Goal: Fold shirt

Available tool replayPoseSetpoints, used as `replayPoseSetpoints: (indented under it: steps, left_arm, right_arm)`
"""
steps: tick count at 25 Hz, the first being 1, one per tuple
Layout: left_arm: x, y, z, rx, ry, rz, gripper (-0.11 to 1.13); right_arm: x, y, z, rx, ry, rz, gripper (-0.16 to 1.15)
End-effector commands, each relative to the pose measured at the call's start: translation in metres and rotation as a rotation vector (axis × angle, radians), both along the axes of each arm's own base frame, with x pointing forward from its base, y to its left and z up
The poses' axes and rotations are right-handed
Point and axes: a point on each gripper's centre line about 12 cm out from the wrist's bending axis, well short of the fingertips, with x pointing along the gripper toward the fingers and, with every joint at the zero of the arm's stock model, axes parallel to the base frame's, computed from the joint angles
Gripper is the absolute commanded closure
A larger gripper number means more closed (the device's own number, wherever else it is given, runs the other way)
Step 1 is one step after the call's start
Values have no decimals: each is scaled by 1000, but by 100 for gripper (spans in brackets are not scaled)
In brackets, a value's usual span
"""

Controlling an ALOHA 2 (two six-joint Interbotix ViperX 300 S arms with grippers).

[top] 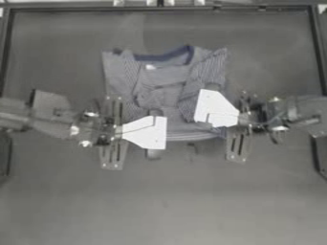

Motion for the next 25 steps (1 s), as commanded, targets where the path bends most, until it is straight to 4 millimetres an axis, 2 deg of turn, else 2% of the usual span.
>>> replayPoseSetpoints:
  steps: [1,11,15,20,25]
  left_arm:
    - [-5,-21,46,29,-145,-16,98]
    - [-19,-66,73,49,-244,1,98]
    - [-24,-72,79,46,-254,11,98]
    - [-29,-71,96,39,-296,17,98]
    - [-37,-55,105,38,-327,54,98]
  right_arm:
    - [1,17,20,-5,-67,-4,91]
    - [-5,65,47,23,-105,-89,91]
    - [-4,77,60,44,-119,-150,91]
    - [4,76,76,45,-155,-205,91]
    - [11,56,87,32,-171,-267,91]
